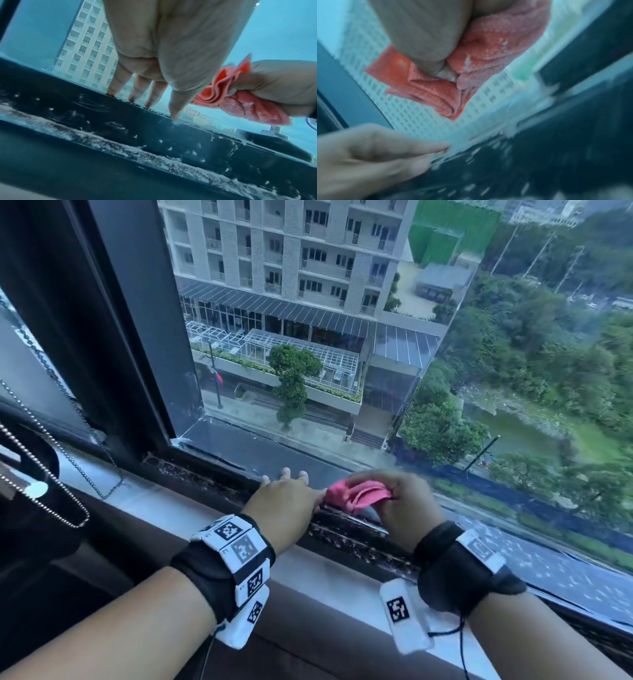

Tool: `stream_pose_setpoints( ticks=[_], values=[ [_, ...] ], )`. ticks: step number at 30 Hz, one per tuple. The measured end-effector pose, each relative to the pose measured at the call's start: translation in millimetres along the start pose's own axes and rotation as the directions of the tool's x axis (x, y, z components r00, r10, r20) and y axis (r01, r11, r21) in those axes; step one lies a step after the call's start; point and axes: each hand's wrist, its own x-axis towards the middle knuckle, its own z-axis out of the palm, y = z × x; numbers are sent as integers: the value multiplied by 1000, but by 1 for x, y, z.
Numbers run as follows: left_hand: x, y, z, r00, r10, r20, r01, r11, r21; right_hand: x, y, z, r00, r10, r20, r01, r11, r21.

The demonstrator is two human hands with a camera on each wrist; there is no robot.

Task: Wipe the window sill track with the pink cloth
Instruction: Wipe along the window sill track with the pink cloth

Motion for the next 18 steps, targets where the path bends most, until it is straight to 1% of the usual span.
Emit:
stream_pose_setpoints(
  ticks=[1,2,3,4,5,6,8,9,11,12,13,14,15,17,18],
  values=[
    [2,2,0,1000,2,3,-2,1000,9,4,1,-6,997,-25,-78,14,990,-137],
    [4,2,1,1000,-3,8,3,1000,11,8,3,-10,993,-51,-104,21,961,-275],
    [6,3,0,1000,-10,14,10,1000,8,10,5,-12,997,-42,-59,15,921,-390],
    [8,3,0,1000,-17,14,17,1000,3,11,9,-9,1000,-5,20,14,877,-481],
    [9,3,1,1000,-19,8,19,1000,-1,9,15,-4,996,40,86,14,837,-547],
    [9,4,1,1000,-18,-1,18,1000,-7,5,20,1,990,72,117,9,819,-574],
    [10,4,1,1000,-23,-22,22,1000,-8,-2,20,3,991,77,108,-10,856,-516],
    [10,3,1,999,-23,-24,23,1000,-5,-5,18,3,990,65,125,2,878,-479],
    [11,2,0,1000,-27,-17,27,1000,-3,-11,10,1,977,51,205,44,900,-435],
    [12,1,-1,999,-32,-14,32,999,-3,-13,5,-2,969,57,239,45,915,-400],
    [12,0,-2,999,-35,-16,35,999,-4,-12,0,-8,965,81,249,13,935,-354],
    [13,-1,-2,999,-37,-21,37,999,-7,-8,0,-12,969,105,226,-29,949,-315],
    [13,-3,-1,999,-37,-23,37,999,-12,-2,-1,-17,980,112,167,-58,953,-297],
    [14,-4,-1,999,-37,-20,37,999,-23,14,6,-22,997,73,32,-56,924,-379],
    [14,-5,0,999,-38,-19,38,999,-23,20,9,-21,998,60,23,-45,902,-429]
  ],
)
